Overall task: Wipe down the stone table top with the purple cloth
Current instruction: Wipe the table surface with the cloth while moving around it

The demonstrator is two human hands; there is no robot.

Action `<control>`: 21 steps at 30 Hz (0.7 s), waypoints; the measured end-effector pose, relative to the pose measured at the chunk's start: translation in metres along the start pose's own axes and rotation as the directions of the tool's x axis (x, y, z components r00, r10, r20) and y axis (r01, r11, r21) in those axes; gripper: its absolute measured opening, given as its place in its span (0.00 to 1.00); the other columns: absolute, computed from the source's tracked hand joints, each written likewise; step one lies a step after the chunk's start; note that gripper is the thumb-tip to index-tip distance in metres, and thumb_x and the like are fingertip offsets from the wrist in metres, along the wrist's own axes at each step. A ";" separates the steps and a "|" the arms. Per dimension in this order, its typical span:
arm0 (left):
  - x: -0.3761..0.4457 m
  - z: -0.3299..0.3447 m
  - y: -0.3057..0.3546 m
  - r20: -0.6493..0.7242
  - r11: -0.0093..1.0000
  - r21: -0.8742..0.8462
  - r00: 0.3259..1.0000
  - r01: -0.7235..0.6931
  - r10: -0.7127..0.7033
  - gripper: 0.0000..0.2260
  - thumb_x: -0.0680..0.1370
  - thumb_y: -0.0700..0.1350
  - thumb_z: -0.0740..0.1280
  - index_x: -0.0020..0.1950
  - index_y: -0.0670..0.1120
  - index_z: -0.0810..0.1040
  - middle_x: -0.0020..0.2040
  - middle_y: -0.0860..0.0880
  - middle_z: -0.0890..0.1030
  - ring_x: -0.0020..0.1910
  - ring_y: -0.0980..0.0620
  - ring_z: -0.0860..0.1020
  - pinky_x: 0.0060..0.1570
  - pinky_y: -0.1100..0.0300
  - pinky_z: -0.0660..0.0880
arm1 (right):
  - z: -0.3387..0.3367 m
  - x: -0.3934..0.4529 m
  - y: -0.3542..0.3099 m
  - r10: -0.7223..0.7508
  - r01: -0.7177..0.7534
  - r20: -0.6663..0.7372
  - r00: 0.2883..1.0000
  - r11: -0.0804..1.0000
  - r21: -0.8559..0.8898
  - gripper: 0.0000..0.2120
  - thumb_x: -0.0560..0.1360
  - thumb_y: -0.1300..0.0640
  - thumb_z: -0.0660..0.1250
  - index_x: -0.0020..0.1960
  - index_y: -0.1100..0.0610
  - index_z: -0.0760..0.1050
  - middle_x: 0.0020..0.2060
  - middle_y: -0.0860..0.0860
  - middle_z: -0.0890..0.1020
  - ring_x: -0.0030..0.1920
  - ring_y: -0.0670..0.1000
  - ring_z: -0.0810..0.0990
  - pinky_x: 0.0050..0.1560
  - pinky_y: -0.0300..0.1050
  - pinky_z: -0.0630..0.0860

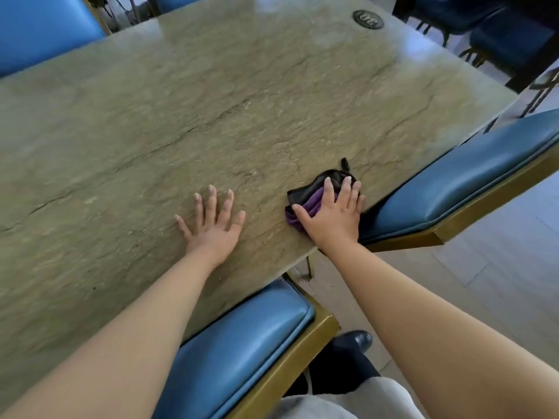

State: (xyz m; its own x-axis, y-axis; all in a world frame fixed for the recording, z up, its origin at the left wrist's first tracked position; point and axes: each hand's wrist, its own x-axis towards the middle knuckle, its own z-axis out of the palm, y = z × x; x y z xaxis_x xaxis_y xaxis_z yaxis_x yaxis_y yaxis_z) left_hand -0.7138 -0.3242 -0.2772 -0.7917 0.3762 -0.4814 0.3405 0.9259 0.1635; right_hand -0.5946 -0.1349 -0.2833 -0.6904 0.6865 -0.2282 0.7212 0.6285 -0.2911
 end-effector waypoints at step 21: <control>-0.002 0.003 -0.004 -0.096 0.980 -0.191 0.995 -0.054 0.037 0.25 0.80 0.63 0.37 0.77 0.63 0.42 0.77 0.61 0.34 0.75 0.56 0.31 0.70 0.40 0.29 | -0.020 -0.020 -0.010 -0.659 0.460 0.366 0.657 0.735 0.498 0.23 0.69 0.68 0.65 0.54 0.45 0.81 0.67 0.38 0.73 0.72 0.38 0.59 0.75 0.42 0.45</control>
State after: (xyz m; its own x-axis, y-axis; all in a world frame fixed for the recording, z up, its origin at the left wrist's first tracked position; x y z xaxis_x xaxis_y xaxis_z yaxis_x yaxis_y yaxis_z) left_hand -0.7118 -0.3289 -0.2799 -0.8237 0.4113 -0.3902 0.2798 0.8935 0.3512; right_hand -0.5869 -0.1472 -0.2571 -0.9495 -0.0966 -0.2985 0.1851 0.5958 -0.7815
